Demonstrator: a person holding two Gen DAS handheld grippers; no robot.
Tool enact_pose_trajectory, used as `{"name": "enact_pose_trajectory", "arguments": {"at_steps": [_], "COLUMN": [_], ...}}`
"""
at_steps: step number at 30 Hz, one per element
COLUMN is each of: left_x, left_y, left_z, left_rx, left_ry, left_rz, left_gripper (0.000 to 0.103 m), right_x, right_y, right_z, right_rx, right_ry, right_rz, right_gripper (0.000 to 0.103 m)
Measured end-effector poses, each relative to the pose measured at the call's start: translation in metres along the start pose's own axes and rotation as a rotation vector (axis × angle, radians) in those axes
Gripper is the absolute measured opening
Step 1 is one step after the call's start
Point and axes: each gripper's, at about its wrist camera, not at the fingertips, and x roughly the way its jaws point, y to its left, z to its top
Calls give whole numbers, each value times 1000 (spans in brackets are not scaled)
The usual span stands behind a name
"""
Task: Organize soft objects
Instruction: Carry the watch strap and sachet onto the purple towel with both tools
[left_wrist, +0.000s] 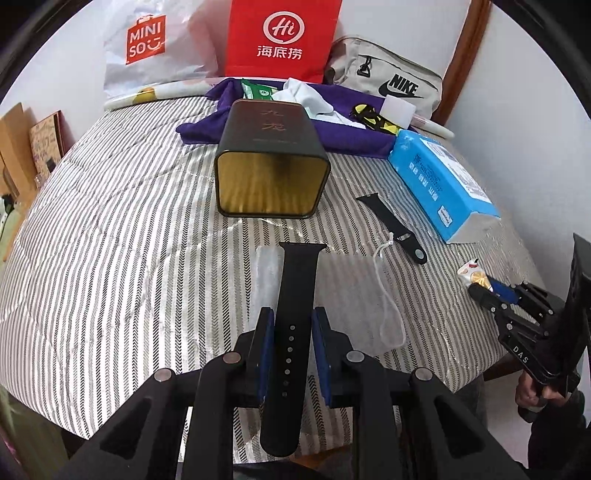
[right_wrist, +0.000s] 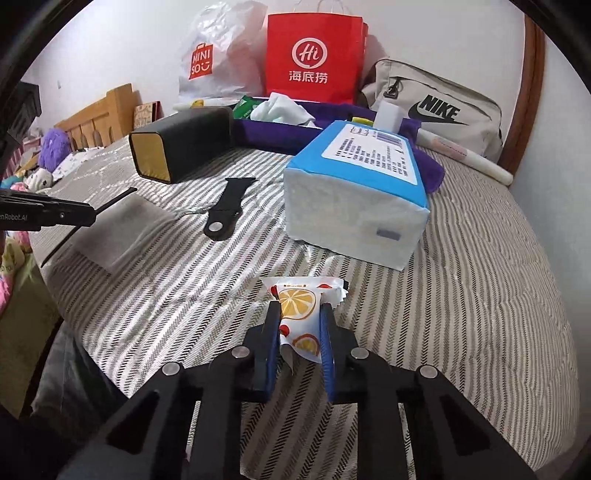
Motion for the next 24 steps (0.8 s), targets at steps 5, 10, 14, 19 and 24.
{"name": "enact_pose_trajectory", "arguments": {"at_steps": [5, 10, 14, 19, 24], "left_x": [-11, -27, -43, -57, -61], "left_y": [4, 8, 8, 11, 15], "left_z": [2, 8, 17, 36, 67], "left_rx": [-13, -26, -24, -38, -48], "left_ry": [-15, -45, -71, -105, -130], "left_rz": [3, -1, -1, -2, 9], "left_gripper": [20, 20, 20, 20, 20], "right_x": [-12, -32, -51, -64, -60], "right_y": [3, 7, 7, -1, -9], "right_z": [6, 20, 35, 65, 98], "right_rx": [4, 2, 2, 12, -17], "right_ry": [-11, -33, -71, -110, -134], "right_rz": [22, 16, 35, 60, 42], "right_gripper": [19, 19, 19, 19, 19]}}
